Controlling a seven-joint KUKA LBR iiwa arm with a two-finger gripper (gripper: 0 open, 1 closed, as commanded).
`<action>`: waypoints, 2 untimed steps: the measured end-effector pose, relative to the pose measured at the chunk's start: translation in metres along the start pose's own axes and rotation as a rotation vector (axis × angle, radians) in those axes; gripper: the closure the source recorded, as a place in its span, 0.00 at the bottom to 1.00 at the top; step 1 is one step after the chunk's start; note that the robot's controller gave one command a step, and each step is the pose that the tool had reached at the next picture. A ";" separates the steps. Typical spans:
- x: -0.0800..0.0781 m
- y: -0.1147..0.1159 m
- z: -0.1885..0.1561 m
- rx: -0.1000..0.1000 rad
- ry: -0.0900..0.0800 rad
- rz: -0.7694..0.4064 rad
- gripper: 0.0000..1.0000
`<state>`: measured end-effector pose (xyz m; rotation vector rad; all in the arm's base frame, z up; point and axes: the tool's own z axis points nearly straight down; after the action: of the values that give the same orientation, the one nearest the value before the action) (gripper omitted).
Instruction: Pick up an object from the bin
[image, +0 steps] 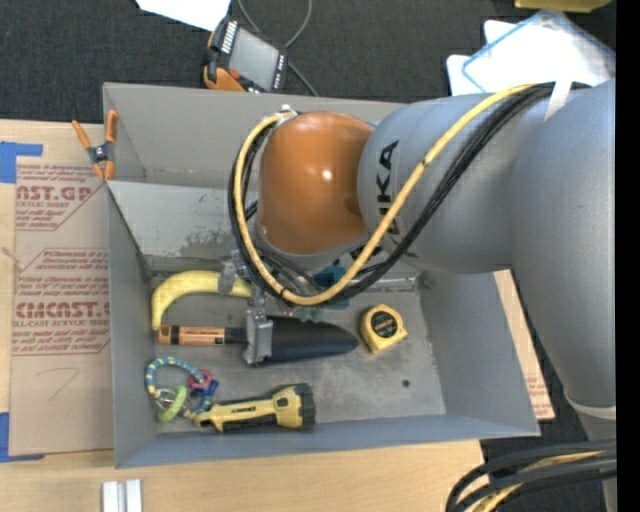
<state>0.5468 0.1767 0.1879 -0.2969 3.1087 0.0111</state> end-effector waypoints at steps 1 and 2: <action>-0.020 0.025 -0.010 0.000 0.001 -0.055 0.00; -0.017 0.020 0.000 -0.002 -0.003 -0.188 0.00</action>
Offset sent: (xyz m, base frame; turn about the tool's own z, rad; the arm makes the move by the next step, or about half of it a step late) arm 0.0014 -0.0048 -0.0542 0.1129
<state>0.5594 0.1993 0.1886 -0.5872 3.0633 0.0125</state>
